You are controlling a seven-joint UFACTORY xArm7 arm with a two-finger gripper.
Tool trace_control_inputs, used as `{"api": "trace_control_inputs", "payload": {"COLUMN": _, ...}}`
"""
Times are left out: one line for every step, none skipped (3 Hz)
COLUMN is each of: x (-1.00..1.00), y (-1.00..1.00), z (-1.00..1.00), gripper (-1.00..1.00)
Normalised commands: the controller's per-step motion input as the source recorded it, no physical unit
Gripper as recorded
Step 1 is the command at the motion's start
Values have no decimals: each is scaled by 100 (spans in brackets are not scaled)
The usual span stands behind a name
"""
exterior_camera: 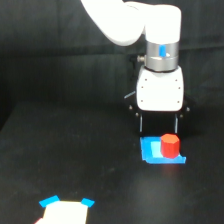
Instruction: Pick up the red object from the table
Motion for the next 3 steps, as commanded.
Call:
{"api": "trace_control_inputs", "payload": {"x": 62, "y": -100, "z": 3, "gripper": 67}}
{"api": "trace_control_inputs", "payload": {"x": 43, "y": -100, "z": -26, "gripper": 27}}
{"api": "trace_control_inputs", "payload": {"x": -11, "y": -13, "z": -70, "gripper": -70}}
